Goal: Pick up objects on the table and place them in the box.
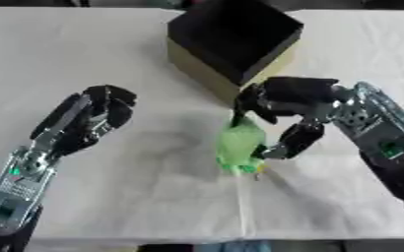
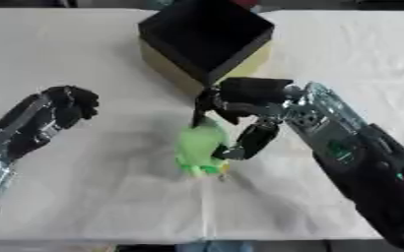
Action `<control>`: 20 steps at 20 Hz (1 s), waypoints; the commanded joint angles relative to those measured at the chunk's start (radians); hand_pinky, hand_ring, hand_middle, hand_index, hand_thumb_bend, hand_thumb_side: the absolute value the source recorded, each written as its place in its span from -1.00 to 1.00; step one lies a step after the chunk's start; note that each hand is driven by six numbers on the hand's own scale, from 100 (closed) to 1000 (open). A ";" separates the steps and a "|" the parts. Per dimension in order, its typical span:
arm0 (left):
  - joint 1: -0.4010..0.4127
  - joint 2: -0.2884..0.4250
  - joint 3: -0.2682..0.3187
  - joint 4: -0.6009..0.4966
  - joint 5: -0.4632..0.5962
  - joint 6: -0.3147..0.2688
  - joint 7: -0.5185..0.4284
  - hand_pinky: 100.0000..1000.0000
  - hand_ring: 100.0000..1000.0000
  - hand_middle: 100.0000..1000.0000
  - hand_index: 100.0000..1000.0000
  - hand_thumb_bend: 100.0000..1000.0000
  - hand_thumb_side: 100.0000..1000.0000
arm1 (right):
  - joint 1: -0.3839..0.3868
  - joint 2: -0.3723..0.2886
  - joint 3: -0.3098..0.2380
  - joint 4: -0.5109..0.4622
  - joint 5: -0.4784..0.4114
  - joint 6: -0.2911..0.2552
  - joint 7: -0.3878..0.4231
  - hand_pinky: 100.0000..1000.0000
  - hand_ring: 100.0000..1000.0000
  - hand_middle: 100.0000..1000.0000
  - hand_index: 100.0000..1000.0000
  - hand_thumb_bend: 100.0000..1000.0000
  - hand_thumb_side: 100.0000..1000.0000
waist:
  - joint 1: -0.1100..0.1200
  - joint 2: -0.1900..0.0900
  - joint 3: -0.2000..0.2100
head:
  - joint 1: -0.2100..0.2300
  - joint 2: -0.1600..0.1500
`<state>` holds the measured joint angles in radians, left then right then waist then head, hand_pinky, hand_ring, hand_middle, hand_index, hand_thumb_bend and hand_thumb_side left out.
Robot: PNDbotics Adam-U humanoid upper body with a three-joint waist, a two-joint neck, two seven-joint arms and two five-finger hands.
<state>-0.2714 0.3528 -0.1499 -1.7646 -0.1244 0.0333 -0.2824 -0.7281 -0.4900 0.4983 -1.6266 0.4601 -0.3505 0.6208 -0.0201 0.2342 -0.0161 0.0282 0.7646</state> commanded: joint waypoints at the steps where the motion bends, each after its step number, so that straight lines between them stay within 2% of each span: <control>1: -0.014 0.017 0.012 -0.017 0.011 0.005 0.007 0.28 0.22 0.18 0.43 0.39 0.63 | -0.035 -0.063 -0.027 -0.061 -0.068 0.031 0.013 -0.38 -0.60 -0.66 -0.42 -0.61 -1.00 | 0.001 -0.016 0.000 | 0.003 0.005; 6: -0.015 0.020 0.011 -0.015 0.008 0.010 0.011 0.28 0.23 0.18 0.43 0.39 0.64 | -0.082 -0.142 -0.074 -0.115 -0.149 0.087 0.019 -0.37 -0.60 -0.66 -0.41 -0.61 -1.00 | -0.001 -0.016 0.002 | 0.006 0.005; 7: -0.015 0.020 0.010 -0.014 0.008 0.011 0.010 0.28 0.23 0.23 0.43 0.38 0.64 | -0.095 -0.158 -0.086 -0.120 -0.157 0.099 0.016 -0.36 -0.60 -0.66 -0.41 -0.60 -1.00 | -0.002 -0.016 0.002 | 0.007 0.005; 10: -0.019 0.017 0.010 -0.013 0.008 0.012 0.014 0.28 0.23 0.21 0.45 0.38 0.64 | -0.133 -0.191 -0.117 -0.116 -0.168 0.126 0.001 -0.36 -0.60 -0.66 -0.41 -0.59 -1.00 | -0.002 -0.014 0.007 | 0.007 0.005; 11: -0.020 0.016 0.010 -0.013 0.007 0.013 0.017 0.28 0.23 0.25 0.45 0.38 0.65 | -0.147 -0.198 -0.126 -0.109 -0.169 0.132 -0.006 -0.35 -0.59 -0.66 -0.48 -0.58 -1.00 | -0.002 -0.013 0.009 | 0.006 0.005; 13: -0.022 0.015 0.011 -0.013 0.003 0.015 0.024 0.28 0.23 0.26 0.45 0.39 0.65 | -0.171 -0.206 -0.136 -0.091 -0.167 0.138 -0.015 -0.35 -0.59 -0.66 -0.54 -0.58 -1.00 | -0.003 -0.010 0.014 | 0.004 0.005; 20: -0.027 0.009 -0.003 -0.022 -0.007 0.006 -0.007 0.28 0.22 0.19 0.42 0.39 0.65 | -0.247 -0.191 -0.171 0.007 -0.090 0.137 -0.061 -0.32 -0.57 -0.63 -0.47 -0.56 -1.00 | -0.003 0.004 0.041 | -0.013 -0.011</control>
<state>-0.2834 0.3527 -0.1509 -1.7659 -0.1246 0.0421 -0.2808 -0.9530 -0.6653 0.3489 -1.6322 0.3516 -0.2135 0.5722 -0.0244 0.2532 0.0263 0.0199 0.7627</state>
